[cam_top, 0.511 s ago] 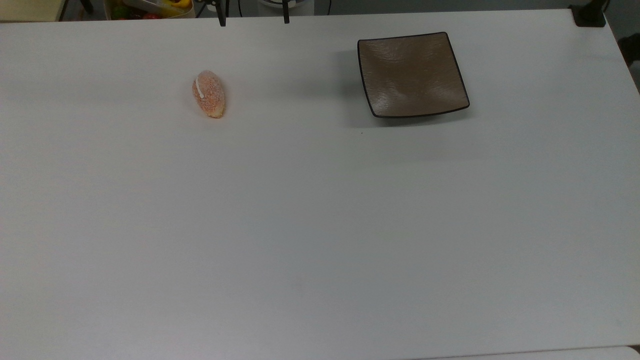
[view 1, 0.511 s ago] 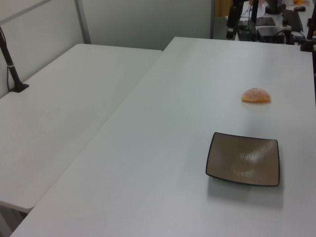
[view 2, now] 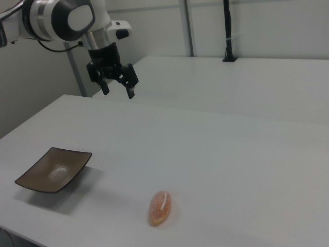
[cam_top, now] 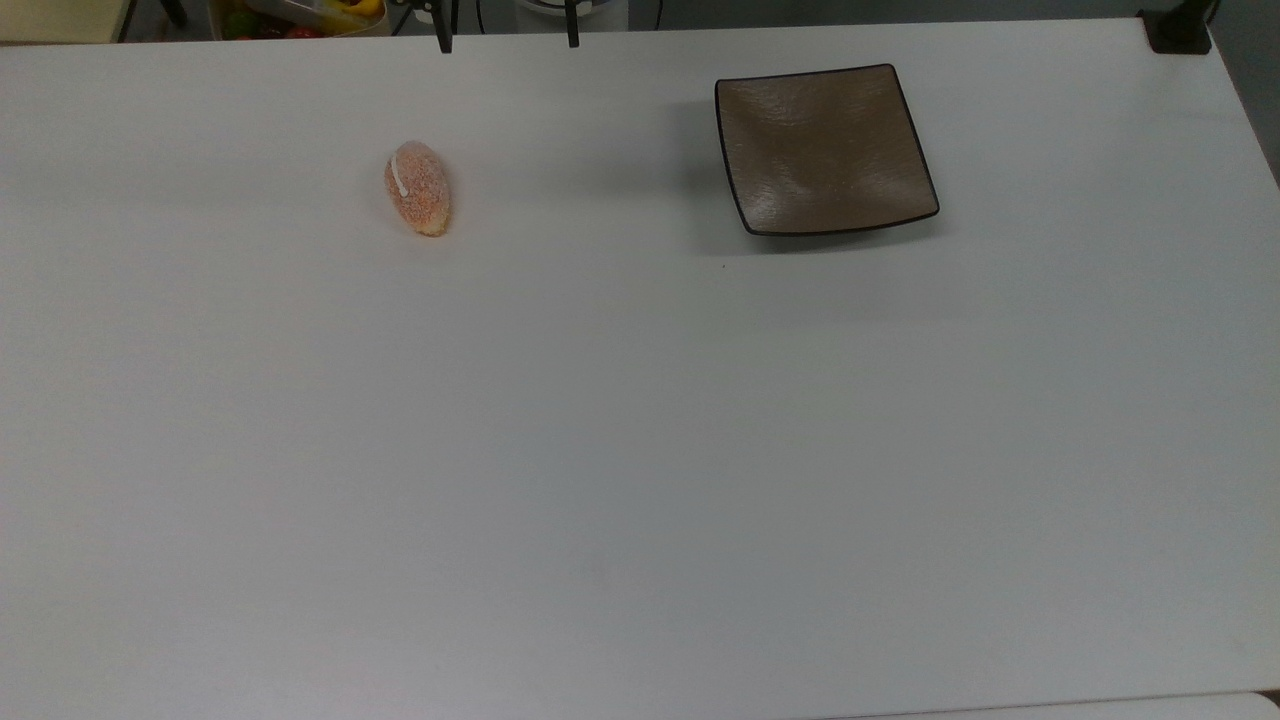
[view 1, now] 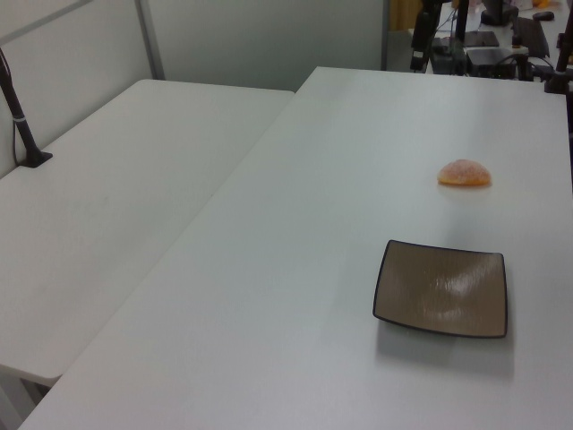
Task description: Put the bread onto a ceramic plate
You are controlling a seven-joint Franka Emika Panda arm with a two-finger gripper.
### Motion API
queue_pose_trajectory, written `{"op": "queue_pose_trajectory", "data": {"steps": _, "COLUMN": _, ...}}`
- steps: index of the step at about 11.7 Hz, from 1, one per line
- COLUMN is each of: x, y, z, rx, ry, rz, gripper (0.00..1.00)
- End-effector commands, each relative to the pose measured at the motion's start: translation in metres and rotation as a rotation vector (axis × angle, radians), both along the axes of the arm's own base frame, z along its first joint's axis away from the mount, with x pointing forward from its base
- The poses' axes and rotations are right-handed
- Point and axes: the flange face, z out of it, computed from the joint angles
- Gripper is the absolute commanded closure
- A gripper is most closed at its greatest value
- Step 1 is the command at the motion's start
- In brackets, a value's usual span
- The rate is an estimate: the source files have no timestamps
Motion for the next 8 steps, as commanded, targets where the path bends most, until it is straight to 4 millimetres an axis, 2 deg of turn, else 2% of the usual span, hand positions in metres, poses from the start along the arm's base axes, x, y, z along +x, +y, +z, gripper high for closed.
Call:
{"op": "queue_pose_trajectory", "data": {"steps": 1, "x": -0.003, "y": 0.002, "z": -0.002, "rx": 0.013, "ry": -0.01, "rz": 0.021, "gripper": 0.0}}
{"op": "queue_pose_trajectory", "data": {"steps": 3, "x": -0.004, "y": 0.002, "z": -0.003, "rx": 0.01, "ry": -0.002, "rz": 0.042, "gripper": 0.0}}
{"op": "queue_pose_trajectory", "data": {"steps": 6, "x": -0.014, "y": 0.0, "z": -0.015, "rx": -0.011, "ry": 0.077, "rz": 0.258, "gripper": 0.0}}
{"op": "queue_pose_trajectory", "data": {"steps": 8, "x": -0.019, "y": -0.003, "z": -0.018, "rx": -0.021, "ry": 0.114, "rz": 0.302, "gripper": 0.0}}
